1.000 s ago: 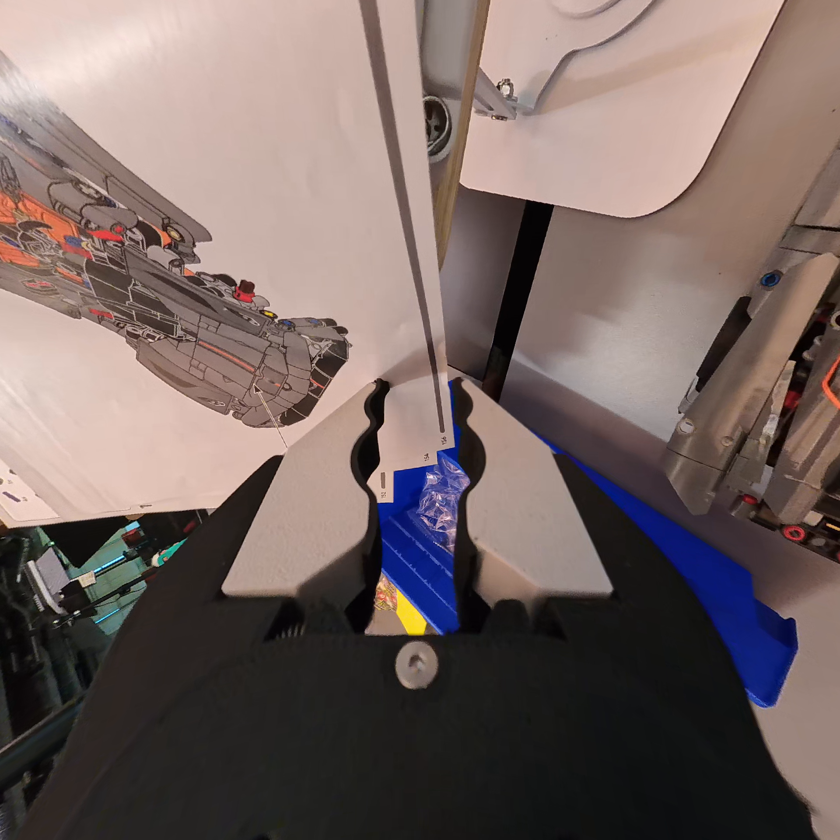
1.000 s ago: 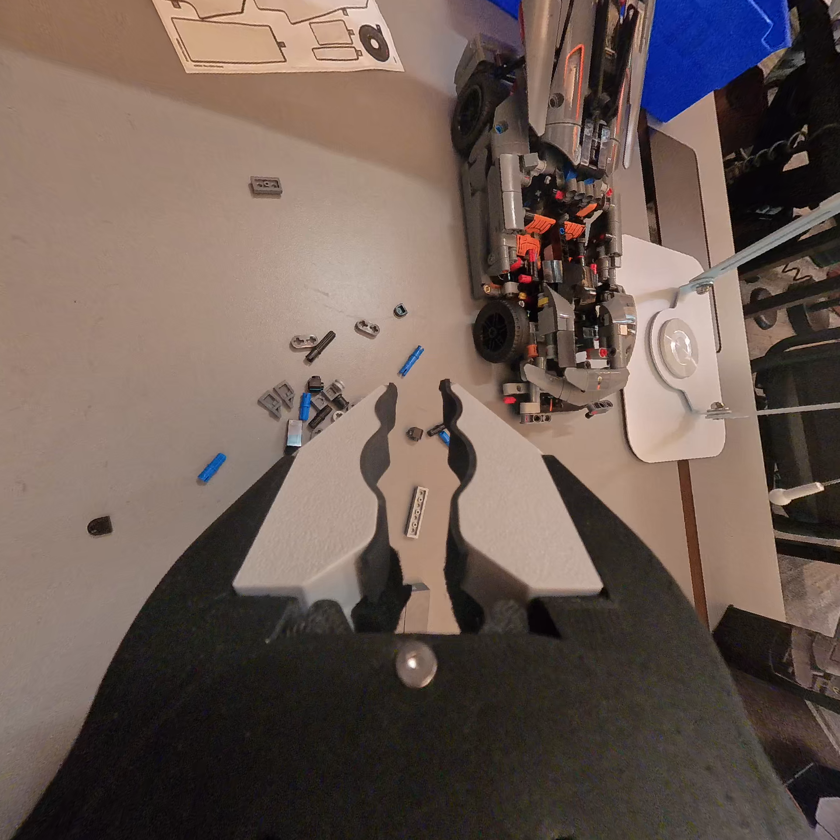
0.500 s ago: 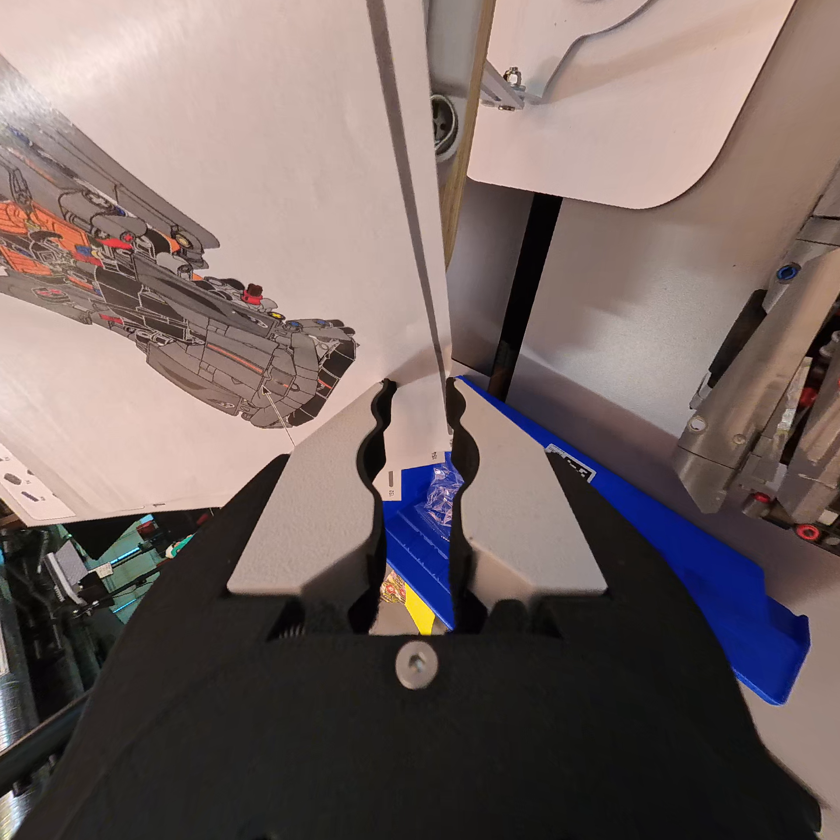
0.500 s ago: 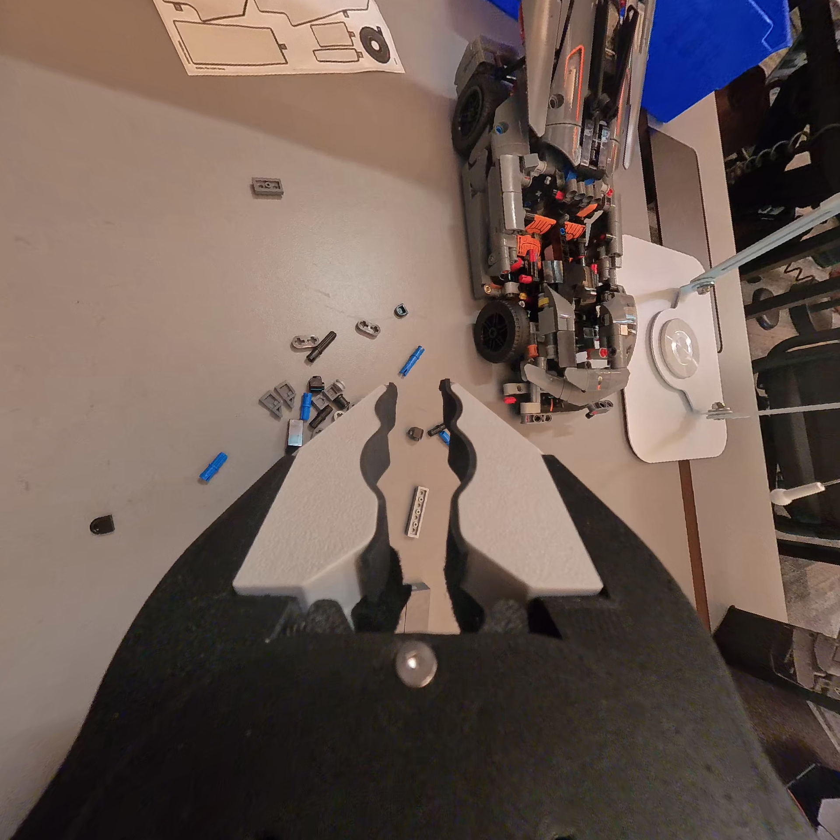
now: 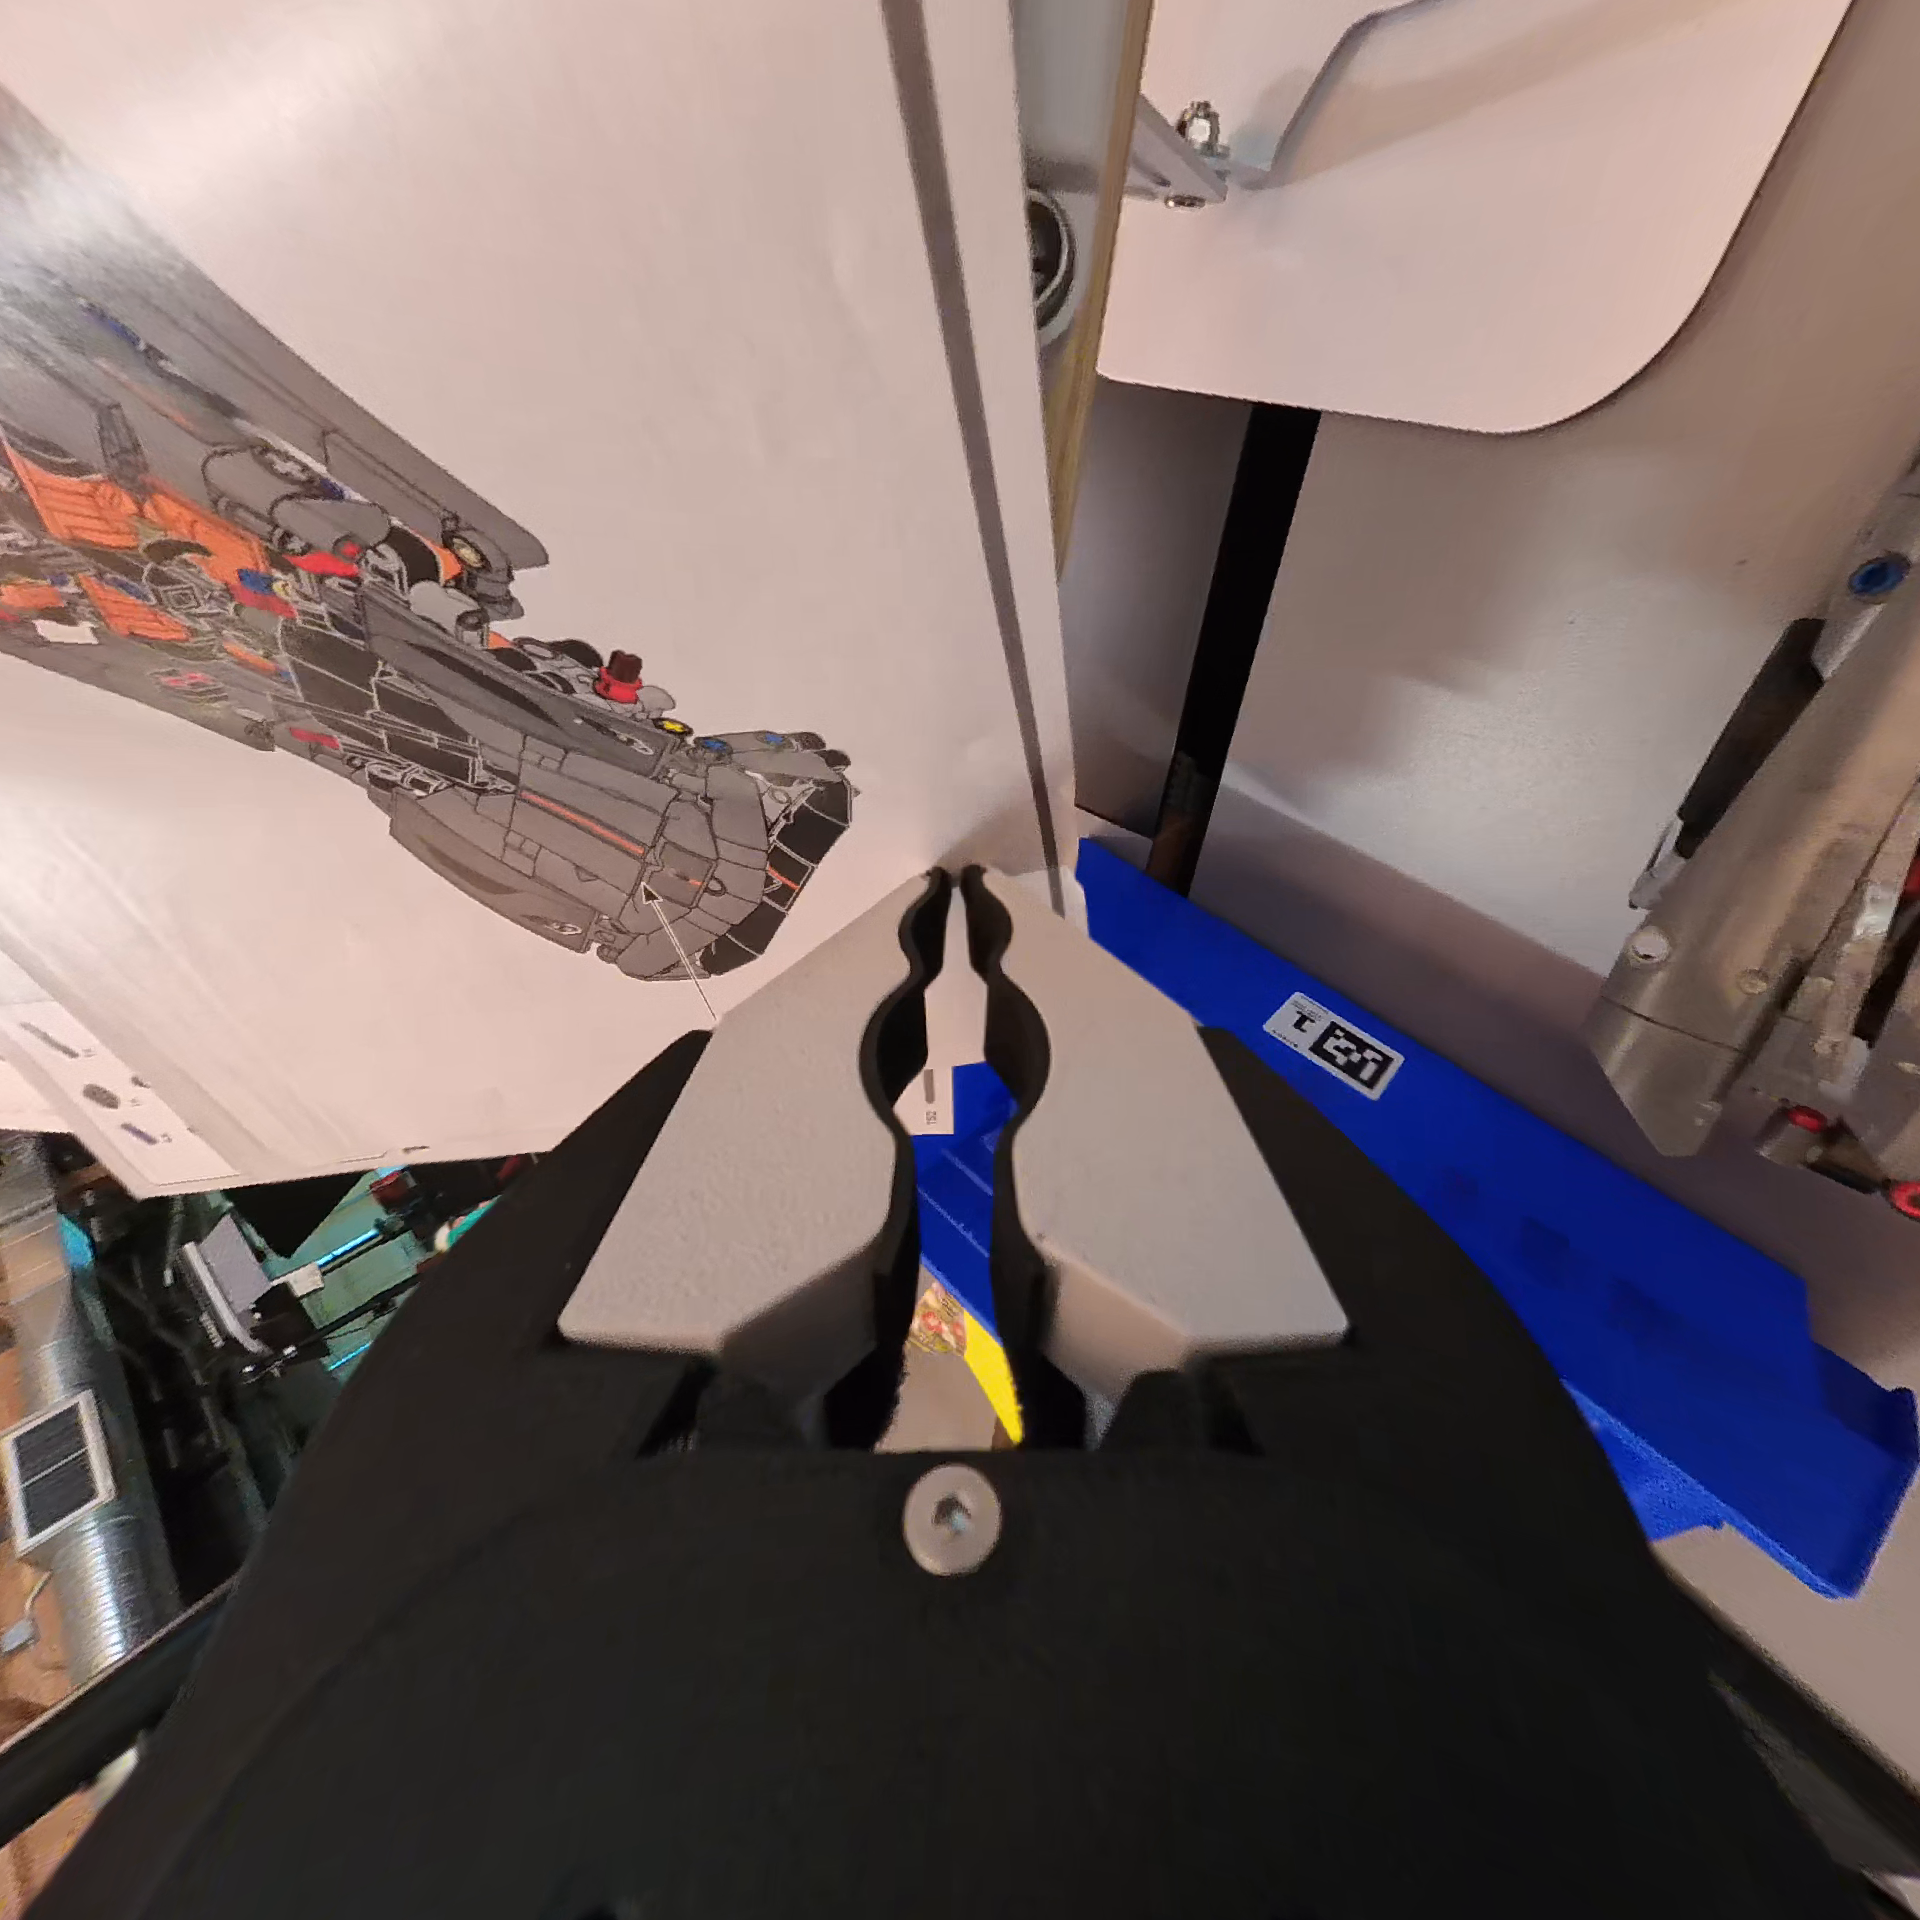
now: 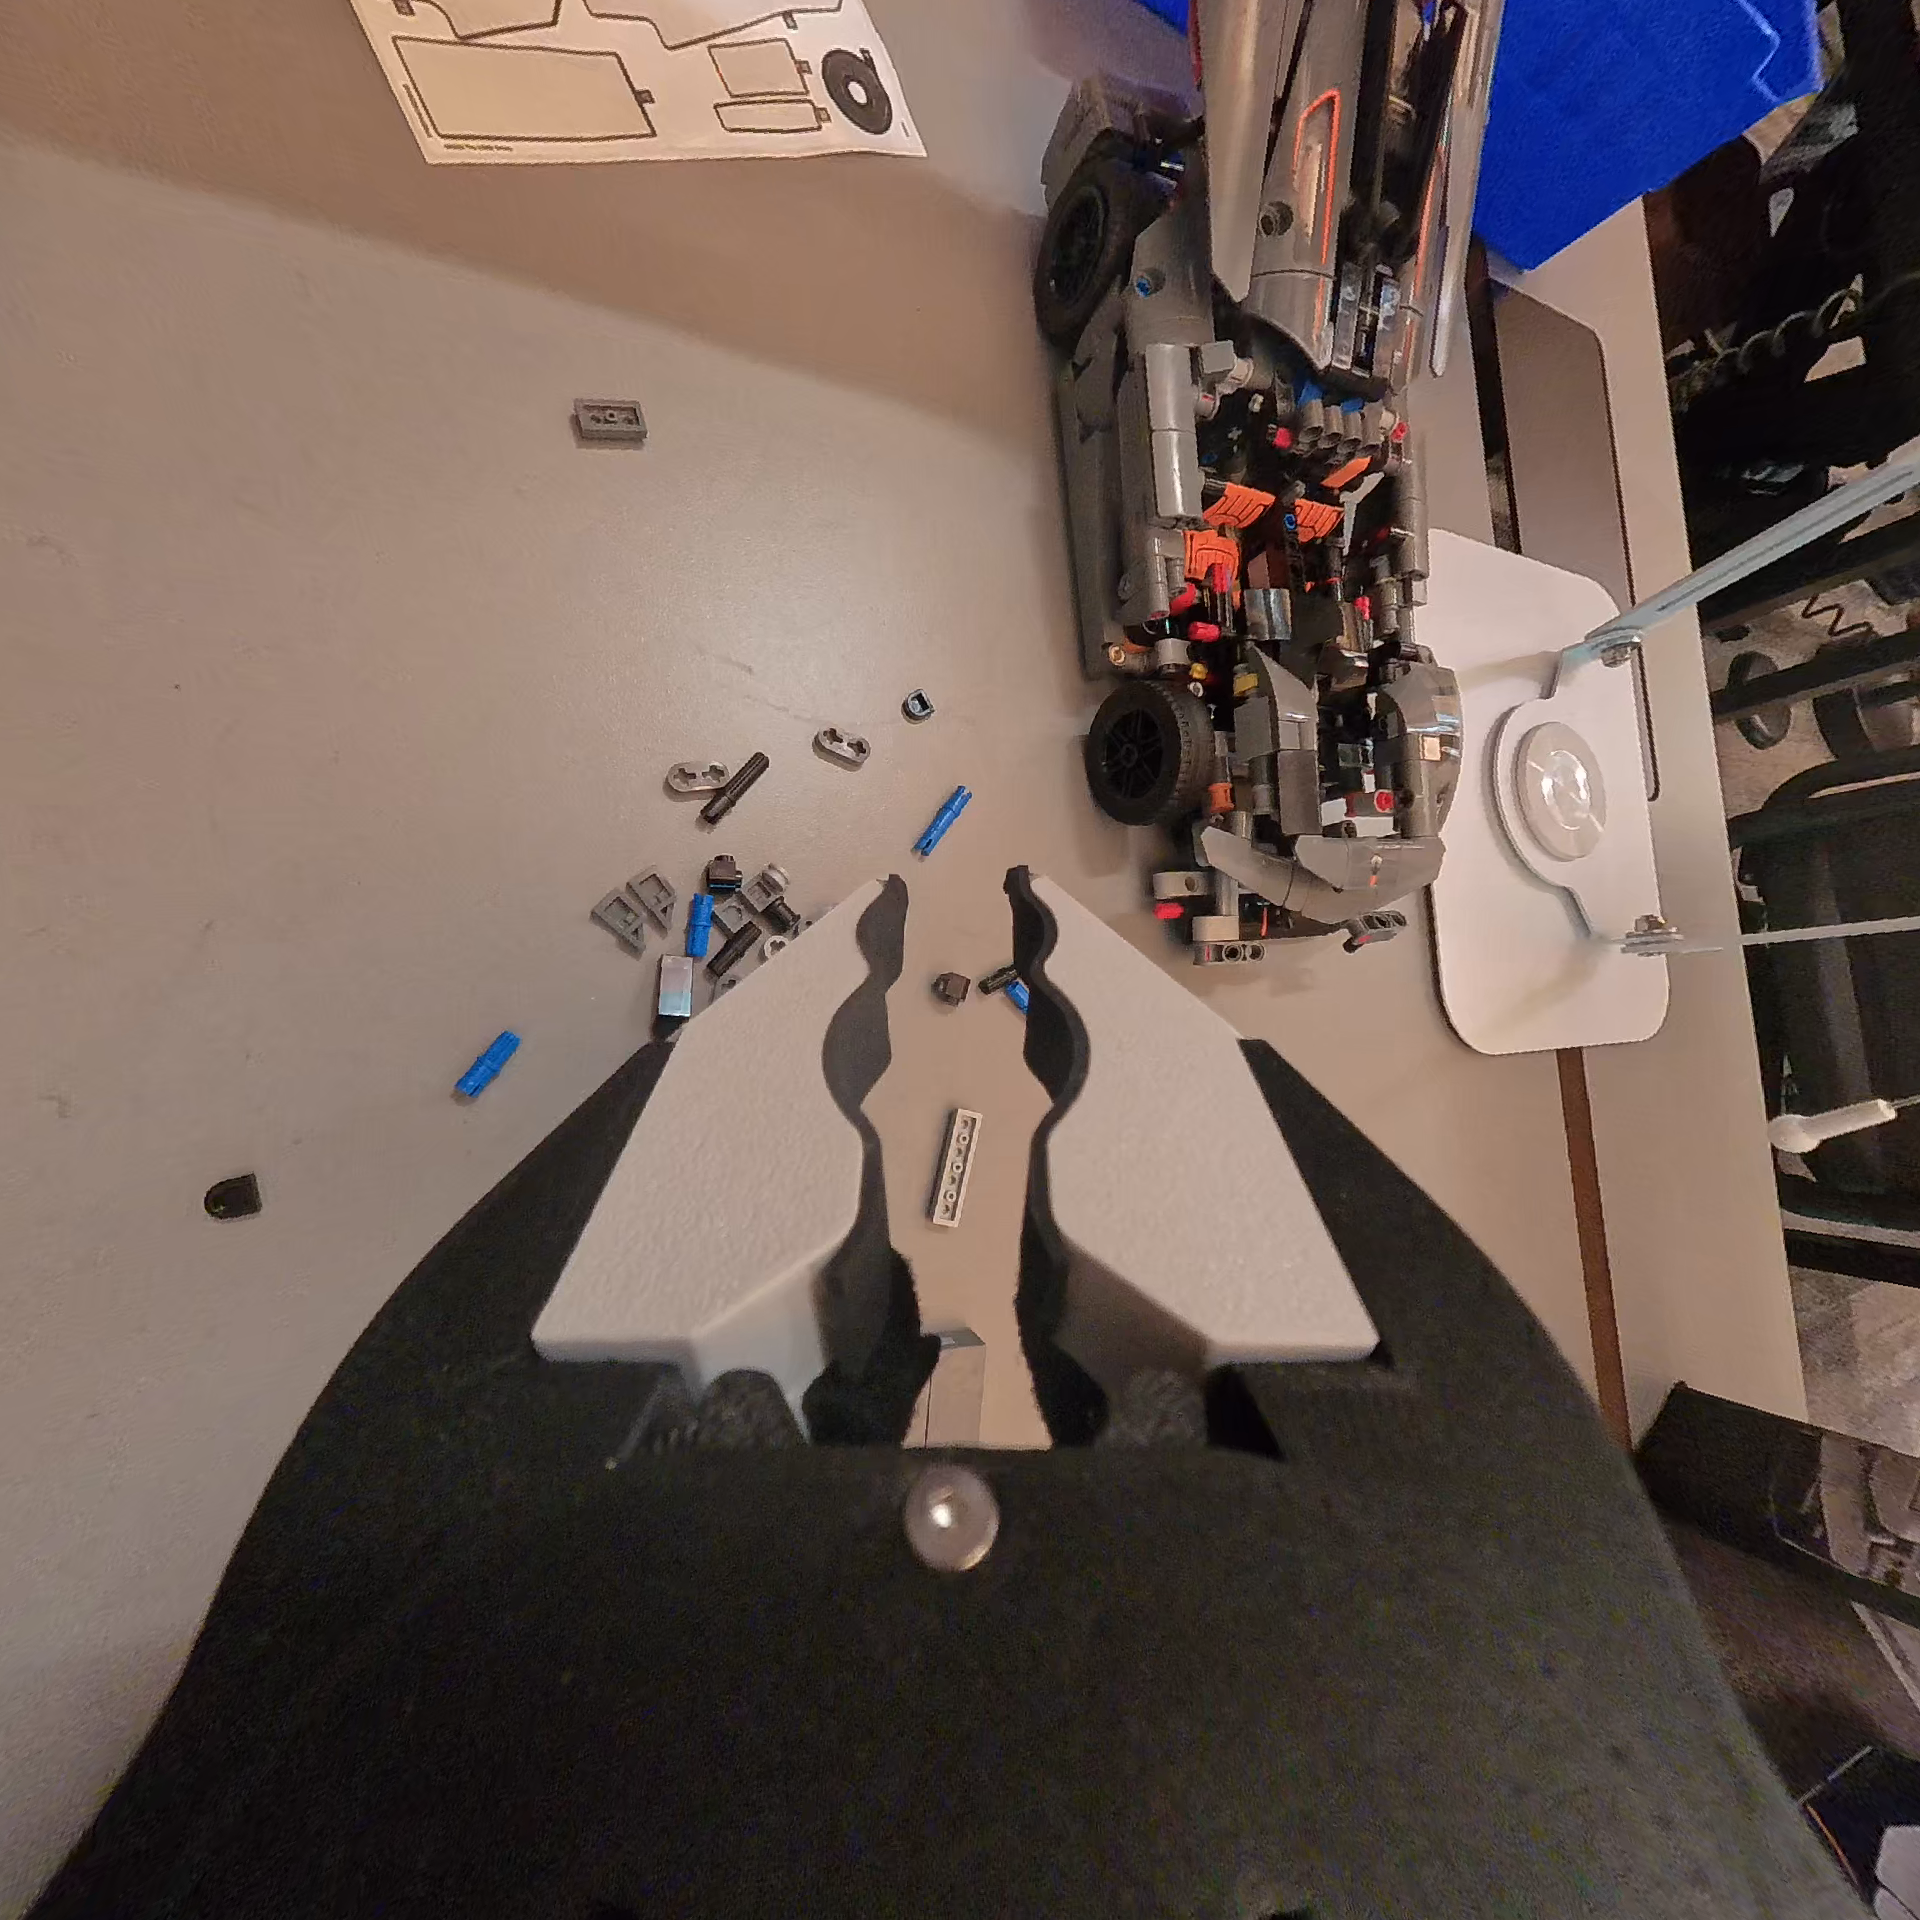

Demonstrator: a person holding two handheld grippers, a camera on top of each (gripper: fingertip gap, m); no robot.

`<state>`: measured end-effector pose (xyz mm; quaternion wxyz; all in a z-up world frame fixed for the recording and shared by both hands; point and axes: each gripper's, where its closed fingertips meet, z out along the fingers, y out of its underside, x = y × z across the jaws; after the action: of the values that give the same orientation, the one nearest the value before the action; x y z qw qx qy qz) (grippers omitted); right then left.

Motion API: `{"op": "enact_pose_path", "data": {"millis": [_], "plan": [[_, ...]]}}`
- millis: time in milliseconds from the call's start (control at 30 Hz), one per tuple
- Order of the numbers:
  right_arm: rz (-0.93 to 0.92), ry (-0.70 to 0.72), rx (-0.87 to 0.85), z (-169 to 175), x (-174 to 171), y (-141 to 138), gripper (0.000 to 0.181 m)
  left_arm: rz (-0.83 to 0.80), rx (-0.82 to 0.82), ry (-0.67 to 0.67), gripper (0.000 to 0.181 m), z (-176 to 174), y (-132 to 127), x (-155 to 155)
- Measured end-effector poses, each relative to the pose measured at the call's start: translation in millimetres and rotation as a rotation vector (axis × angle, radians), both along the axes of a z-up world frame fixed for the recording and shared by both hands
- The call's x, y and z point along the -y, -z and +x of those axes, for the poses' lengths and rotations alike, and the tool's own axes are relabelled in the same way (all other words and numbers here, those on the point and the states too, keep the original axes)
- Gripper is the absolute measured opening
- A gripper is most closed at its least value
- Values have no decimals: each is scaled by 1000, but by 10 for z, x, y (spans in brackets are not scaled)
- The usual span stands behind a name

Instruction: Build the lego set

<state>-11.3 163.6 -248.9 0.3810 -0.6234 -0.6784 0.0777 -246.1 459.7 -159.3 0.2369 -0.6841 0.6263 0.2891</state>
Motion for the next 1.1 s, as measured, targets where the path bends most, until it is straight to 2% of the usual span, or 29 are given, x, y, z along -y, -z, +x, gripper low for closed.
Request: {"op": "enact_pose_path", "data": {"millis": [200, 333, 433, 533, 633, 733, 833, 900, 1000, 1100], "plan": [[-2, 0, -2, 3, 0, -5, 18, -2, 13, -14, 4, -16, 21, 18], [-1, -2, -4, 0, 7, -16, 18, 51, 40, -50, 16, -126, 6, 15], [-2, -1, -5, -1, 7, -14, 19, 114, 109, -103, 35, -248, -50, 40], [-2, 11, -27, -15, -12, -32, 24, 167, 240, -131, 36, -324, -125, 149], [-39, 39, -134, -97, -17, -192, 34, 231, 335, -182, 36, -464, -173, 249], [-24, 87, -186, -155, -142, -498, 51, 268, 446, -218, 37, -535, -154, 293], [44, 105, -192, -270, -463, -941, 58, 267, 589, -250, 37, -527, -110, 243], [146, 114, -203, -429, -822, -1332, 61, 251, 719, -253, 38, -429, -115, 185], [257, 155, -241, -765, -1507, -1860, 73, 263, 857, -273, 40, -314, -189, 85], [330, 229, -241, -1079, -2309, -2181, 95, 269, 939, -299, 41, -252, -194, 3]]}}
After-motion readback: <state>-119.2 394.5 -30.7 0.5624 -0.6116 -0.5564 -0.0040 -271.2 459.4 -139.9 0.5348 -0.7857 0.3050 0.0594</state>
